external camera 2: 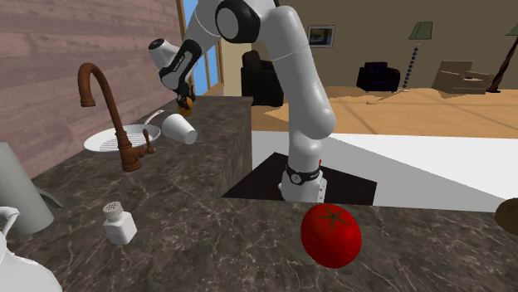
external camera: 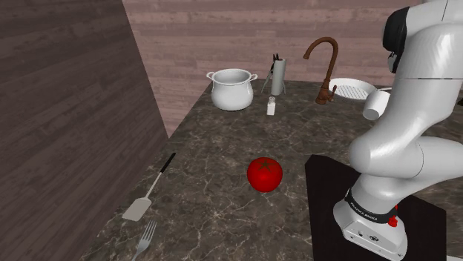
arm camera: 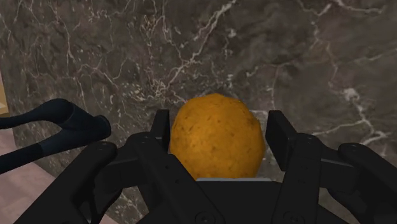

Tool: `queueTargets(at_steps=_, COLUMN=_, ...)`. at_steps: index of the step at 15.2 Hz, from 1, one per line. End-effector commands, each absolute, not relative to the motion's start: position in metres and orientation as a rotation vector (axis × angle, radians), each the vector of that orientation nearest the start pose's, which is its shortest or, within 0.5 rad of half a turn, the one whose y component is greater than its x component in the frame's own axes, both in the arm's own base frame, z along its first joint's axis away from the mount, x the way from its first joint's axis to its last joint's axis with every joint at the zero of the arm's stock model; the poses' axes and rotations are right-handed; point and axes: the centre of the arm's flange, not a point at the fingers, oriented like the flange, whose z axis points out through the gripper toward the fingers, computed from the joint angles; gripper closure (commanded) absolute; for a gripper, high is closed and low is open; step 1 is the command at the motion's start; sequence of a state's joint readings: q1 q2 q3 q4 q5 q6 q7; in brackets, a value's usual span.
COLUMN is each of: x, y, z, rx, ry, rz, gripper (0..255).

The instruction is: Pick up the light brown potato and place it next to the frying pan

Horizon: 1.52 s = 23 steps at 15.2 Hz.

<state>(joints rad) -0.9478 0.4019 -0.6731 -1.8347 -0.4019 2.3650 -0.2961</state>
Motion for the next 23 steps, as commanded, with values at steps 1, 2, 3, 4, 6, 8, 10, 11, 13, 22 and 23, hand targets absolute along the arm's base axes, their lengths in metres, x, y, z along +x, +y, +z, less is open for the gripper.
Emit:
queueTargets(at_steps=1, x=-0.001, y=-0.652, z=0.367, rx=-3.122, ry=1.694, rz=0.626, gripper=255)
queueTargets(at_steps=2, x=-0.001, y=-0.652, z=0.361, rx=-3.122, ry=1.694, rz=0.626, gripper=255)
queueTargets(at_steps=3, x=-0.001, y=-0.652, z=0.356, rx=-3.122, ry=1.694, rz=0.626, gripper=255)
queueTargets(at_steps=4, x=-0.001, y=-0.652, z=0.351, rx=-3.122, ry=1.694, rz=0.626, gripper=255)
queueTargets(at_steps=6, x=-0.001, y=-0.652, z=0.34, rx=-3.122, ry=1.694, rz=0.626, gripper=255)
queueTargets(at_steps=8, x=-0.001, y=-0.652, z=0.33, rx=-3.122, ry=1.694, rz=0.626, gripper=255)
queueTargets(at_steps=10, x=-0.001, y=-0.652, z=0.319, rx=-3.122, ry=1.694, rz=0.626, gripper=255)
queueTargets(at_steps=11, x=-0.001, y=-0.652, z=0.319, rx=-3.122, ry=1.694, rz=0.626, gripper=255)
queueTargets(at_steps=13, x=-0.001, y=-0.652, z=0.319, rx=-3.122, ry=1.694, rz=0.626, gripper=255)
queueTargets(at_steps=22, x=0.0, y=-0.652, z=0.317, rx=-3.122, ry=1.695, rz=0.626, gripper=0)
queueTargets(at_steps=23, x=-0.001, y=-0.652, z=0.319, rx=-3.122, ry=1.694, rz=0.626, gripper=0)
